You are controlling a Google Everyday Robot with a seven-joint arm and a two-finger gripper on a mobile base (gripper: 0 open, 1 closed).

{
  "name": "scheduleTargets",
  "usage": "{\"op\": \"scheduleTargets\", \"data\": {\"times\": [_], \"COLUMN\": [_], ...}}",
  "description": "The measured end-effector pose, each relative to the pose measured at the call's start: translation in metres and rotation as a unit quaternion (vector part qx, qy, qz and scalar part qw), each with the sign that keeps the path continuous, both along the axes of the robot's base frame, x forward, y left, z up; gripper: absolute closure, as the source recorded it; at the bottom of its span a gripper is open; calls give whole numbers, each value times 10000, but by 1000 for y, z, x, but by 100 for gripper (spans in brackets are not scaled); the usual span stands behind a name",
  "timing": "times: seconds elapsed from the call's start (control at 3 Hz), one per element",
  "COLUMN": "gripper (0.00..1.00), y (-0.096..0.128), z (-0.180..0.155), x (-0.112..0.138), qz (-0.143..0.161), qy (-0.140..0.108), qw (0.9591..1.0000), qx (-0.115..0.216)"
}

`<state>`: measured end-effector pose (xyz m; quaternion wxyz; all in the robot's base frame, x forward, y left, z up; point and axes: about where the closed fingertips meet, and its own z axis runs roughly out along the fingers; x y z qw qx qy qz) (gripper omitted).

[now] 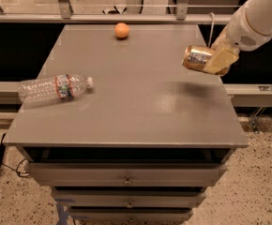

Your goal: Move orange can near orange

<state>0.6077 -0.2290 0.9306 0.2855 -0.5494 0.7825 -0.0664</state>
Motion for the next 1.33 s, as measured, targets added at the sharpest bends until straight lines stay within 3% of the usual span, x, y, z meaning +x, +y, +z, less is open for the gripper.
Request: {"op": "scheduleTargets", "data": {"times": [0.33, 0.67, 1.0, 1.33], "gripper": [100, 100, 100, 100], "y": [23, 44, 67, 81], "z": [7, 9, 5, -10], "x": [55, 110, 155, 188], "qz": [245, 431, 600, 661], "qy": [-423, -655, -747, -686], "qw": [9987, 9968, 9952, 9954], "qx": [109, 176, 191, 132]}}
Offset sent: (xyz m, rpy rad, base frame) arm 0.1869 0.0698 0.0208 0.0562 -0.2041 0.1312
